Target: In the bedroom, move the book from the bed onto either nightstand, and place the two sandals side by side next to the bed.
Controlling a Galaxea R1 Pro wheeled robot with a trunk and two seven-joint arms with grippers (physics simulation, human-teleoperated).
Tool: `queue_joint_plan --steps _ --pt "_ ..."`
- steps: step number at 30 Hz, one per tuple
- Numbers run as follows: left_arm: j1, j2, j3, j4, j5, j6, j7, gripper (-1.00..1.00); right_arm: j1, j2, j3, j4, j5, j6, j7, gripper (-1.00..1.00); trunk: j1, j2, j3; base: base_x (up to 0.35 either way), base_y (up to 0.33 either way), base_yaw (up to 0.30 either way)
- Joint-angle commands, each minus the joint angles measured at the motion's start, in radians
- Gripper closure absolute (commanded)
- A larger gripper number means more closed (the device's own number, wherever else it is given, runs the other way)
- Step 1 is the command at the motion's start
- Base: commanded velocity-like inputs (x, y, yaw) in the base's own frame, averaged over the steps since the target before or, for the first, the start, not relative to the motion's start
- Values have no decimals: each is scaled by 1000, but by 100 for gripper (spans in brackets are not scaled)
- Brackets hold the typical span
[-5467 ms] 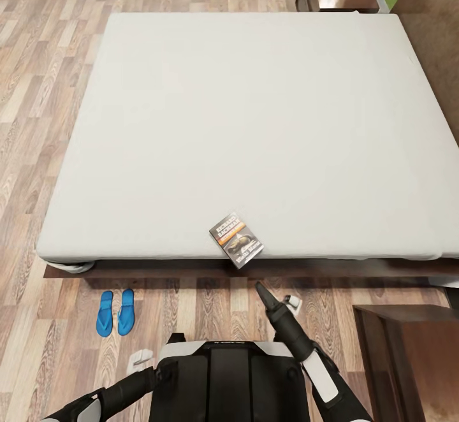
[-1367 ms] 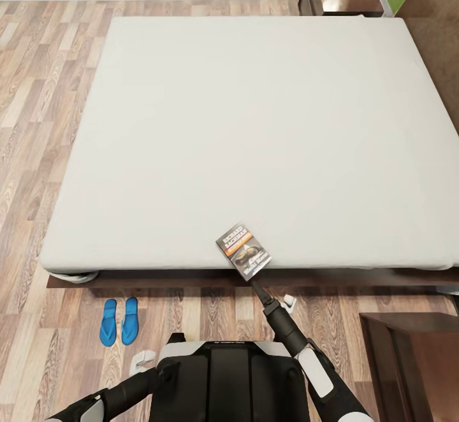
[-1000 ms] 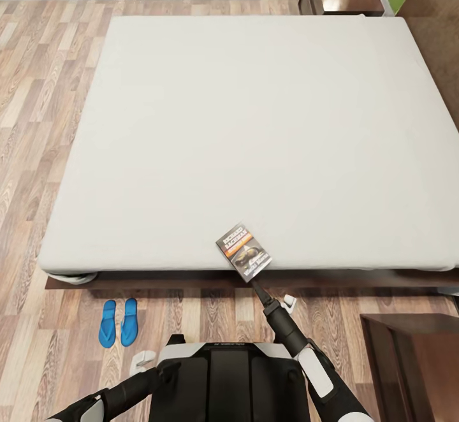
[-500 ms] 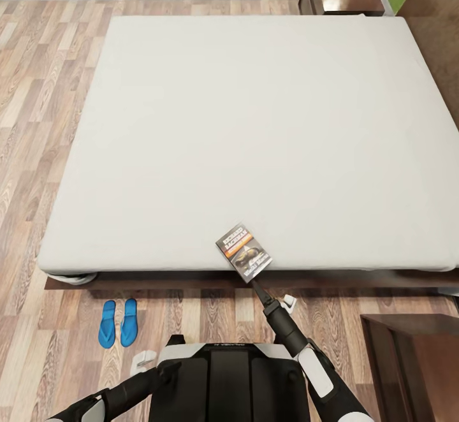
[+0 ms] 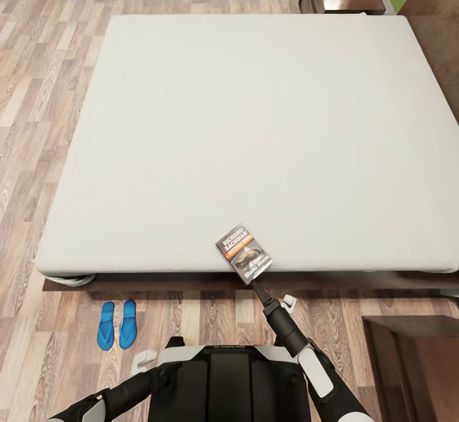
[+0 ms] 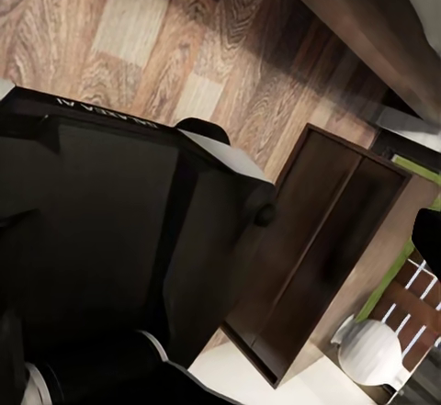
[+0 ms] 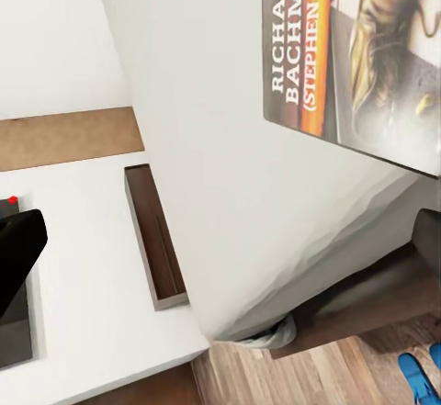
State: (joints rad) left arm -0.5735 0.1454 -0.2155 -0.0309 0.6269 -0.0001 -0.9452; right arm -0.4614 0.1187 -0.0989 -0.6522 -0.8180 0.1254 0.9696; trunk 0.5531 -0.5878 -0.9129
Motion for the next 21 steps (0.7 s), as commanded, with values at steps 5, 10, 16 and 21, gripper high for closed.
queue_joint_plan --steps 5,10,16,21 --pt "0 0 -9 0 8 0 -3 -100 0 1 -4 0 -4 11 4 -100 16 -29 -13 0 0 0" --pt "0 0 -9 0 8 0 -4 -100 0 1 -4 0 -4 10 4 -100 16 -29 -13 0 0 0" --pt "0 0 -9 0 7 0 -4 -100 0 1 -4 0 -4 11 4 -100 16 -29 -13 -82 0 0" --pt "0 0 -9 0 7 0 -4 -100 0 1 -4 0 -4 10 4 -100 16 -29 -13 -82 0 0"
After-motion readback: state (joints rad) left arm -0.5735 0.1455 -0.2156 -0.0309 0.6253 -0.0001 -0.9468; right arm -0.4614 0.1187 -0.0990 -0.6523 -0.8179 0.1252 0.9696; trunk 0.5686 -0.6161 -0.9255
